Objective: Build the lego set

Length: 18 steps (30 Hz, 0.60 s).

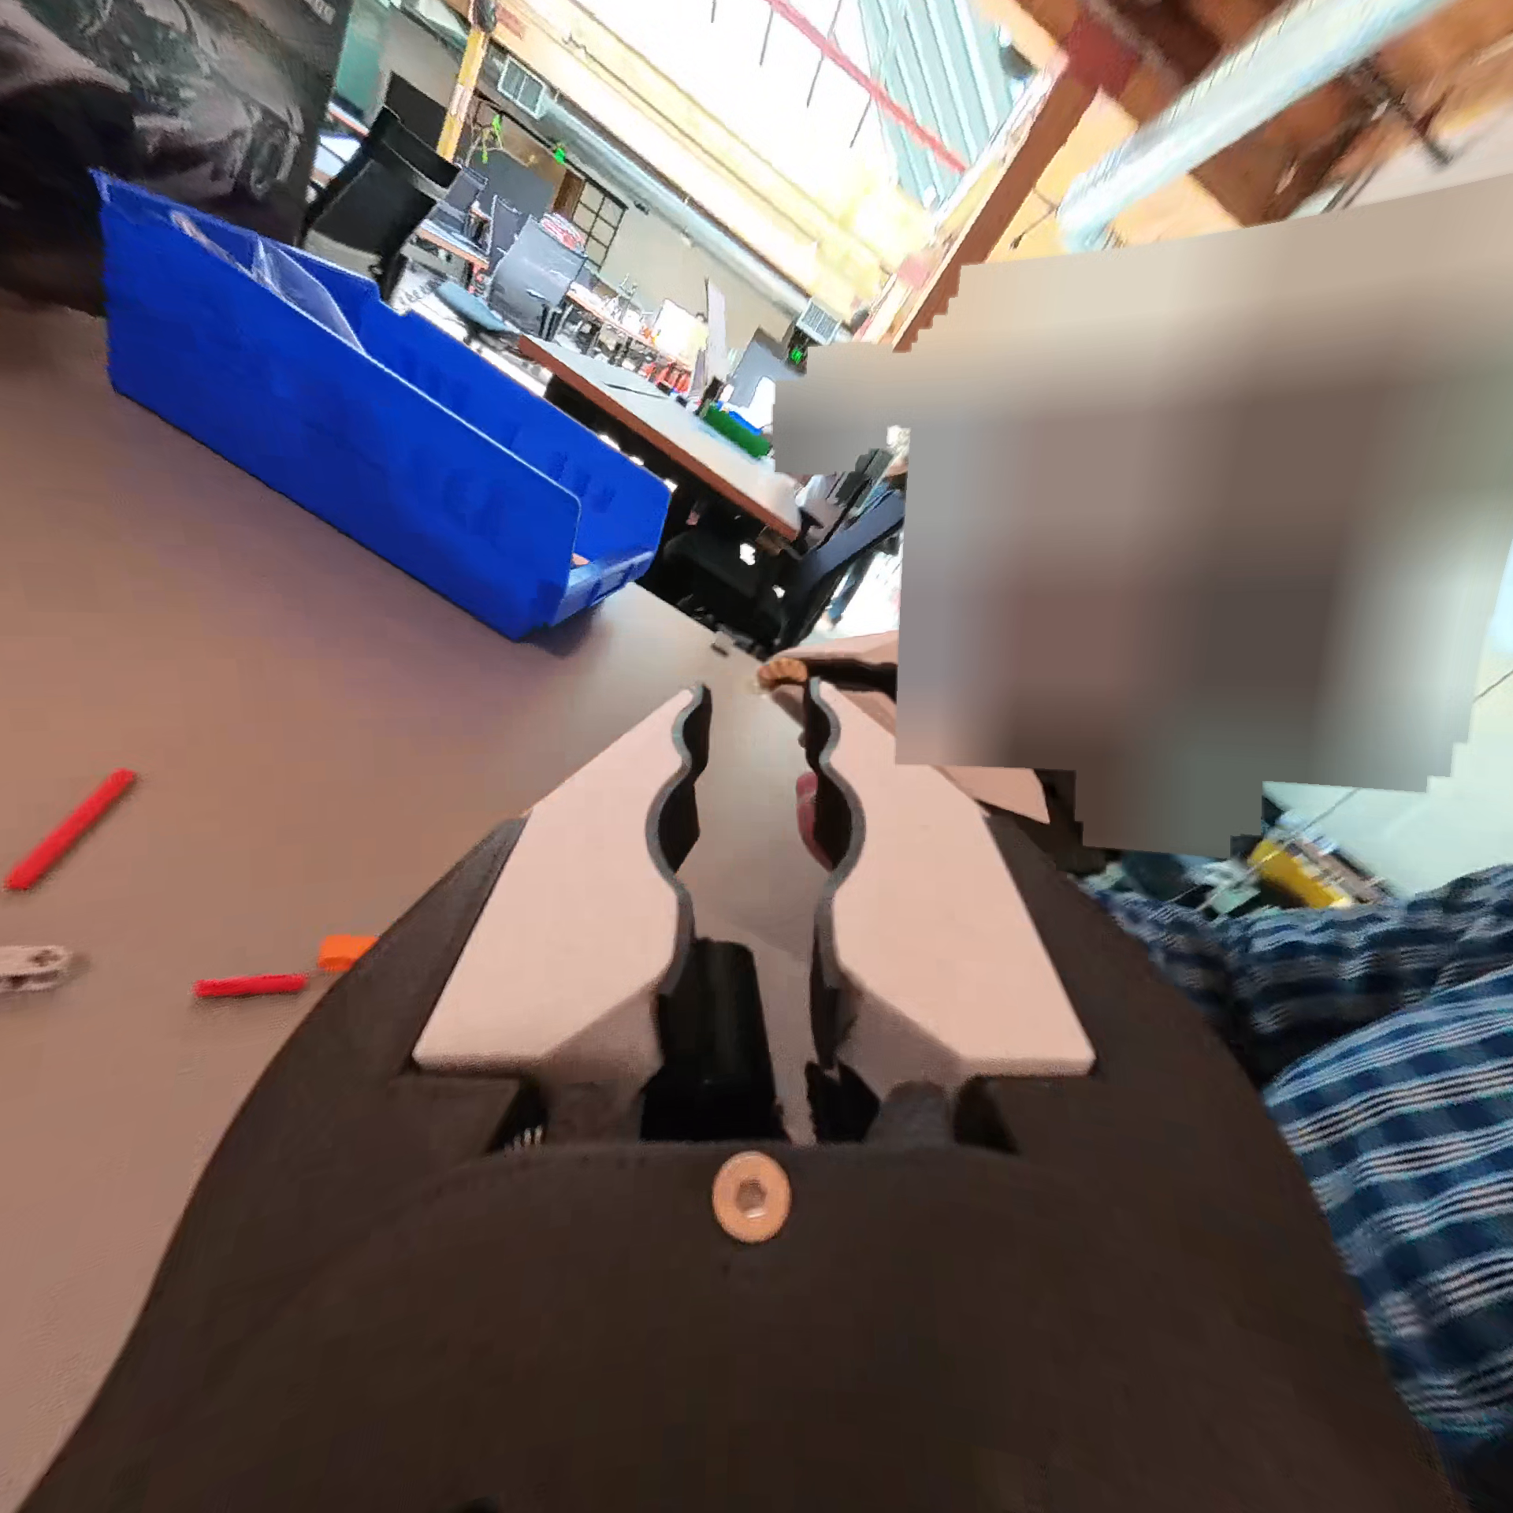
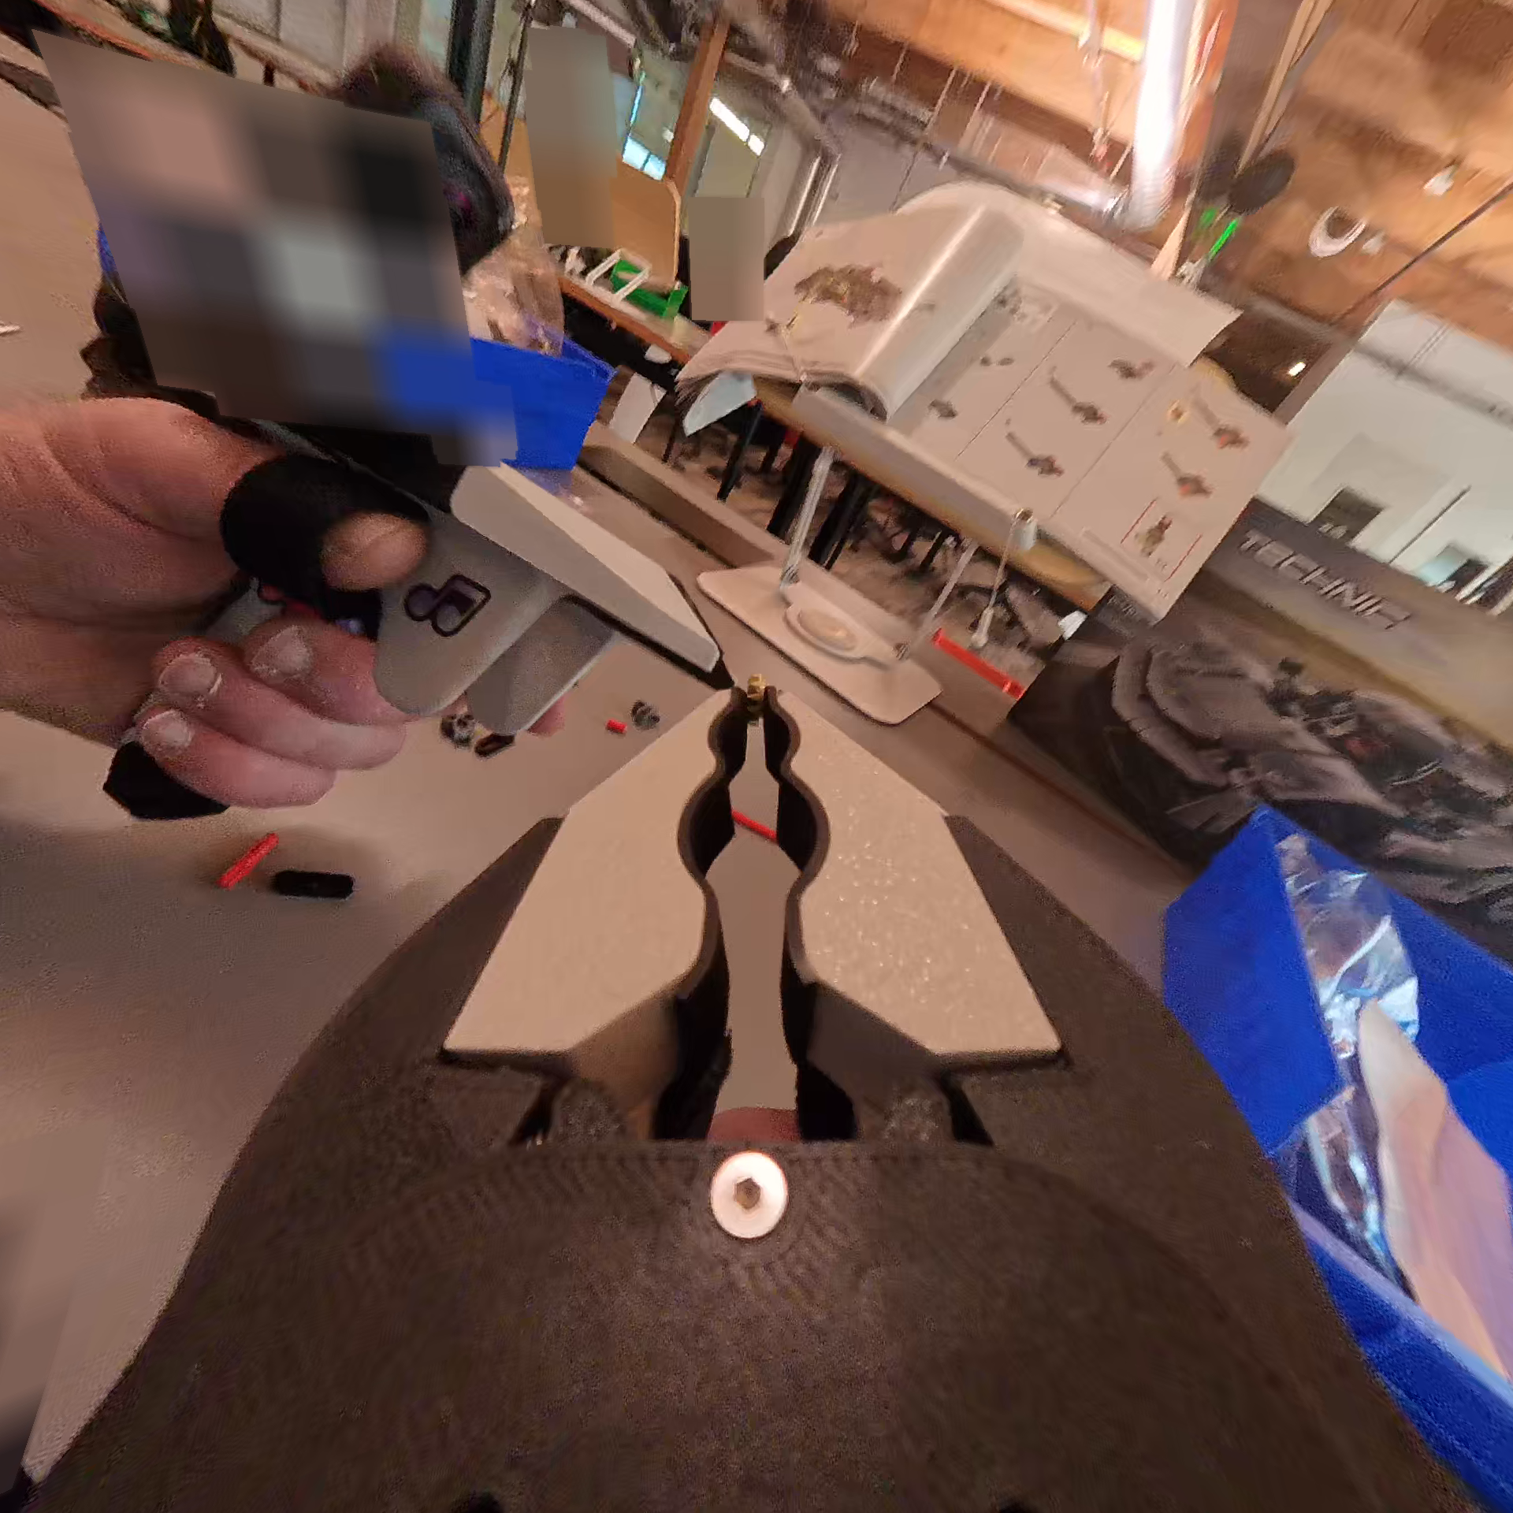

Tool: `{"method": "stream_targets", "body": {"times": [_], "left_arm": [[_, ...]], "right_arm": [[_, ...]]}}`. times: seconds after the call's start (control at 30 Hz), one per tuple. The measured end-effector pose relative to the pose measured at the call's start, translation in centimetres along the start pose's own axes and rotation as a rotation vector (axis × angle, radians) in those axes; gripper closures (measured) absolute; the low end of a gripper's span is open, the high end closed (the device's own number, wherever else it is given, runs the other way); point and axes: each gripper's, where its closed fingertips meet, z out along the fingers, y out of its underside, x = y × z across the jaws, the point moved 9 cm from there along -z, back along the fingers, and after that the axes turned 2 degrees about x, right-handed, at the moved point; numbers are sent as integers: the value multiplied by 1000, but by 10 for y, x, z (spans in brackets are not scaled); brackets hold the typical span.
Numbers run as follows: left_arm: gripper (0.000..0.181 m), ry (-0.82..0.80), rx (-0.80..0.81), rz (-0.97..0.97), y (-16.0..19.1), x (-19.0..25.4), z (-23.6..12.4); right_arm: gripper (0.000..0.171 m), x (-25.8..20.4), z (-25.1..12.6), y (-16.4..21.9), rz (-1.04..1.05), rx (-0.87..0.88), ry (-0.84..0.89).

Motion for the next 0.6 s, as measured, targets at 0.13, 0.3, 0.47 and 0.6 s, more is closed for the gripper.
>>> {"method": "stream_targets", "body": {"times": [0.13,0.3,0.47,0.6], "left_arm": [[162,96,41,-165,2,-4,4],[162,187,62,-256,5,-4,7],[171,226,77,-269,5,-2,9],[171,235,81,-271,5,-1,9]], "right_arm": [[171,-2,-2,-4,-47,57,22],[170,-3,-3,-3,-49,94,8],[171,-4,-4,-2,-73,111,21],[171,-5,-5,-3,-110,118,33]]}}
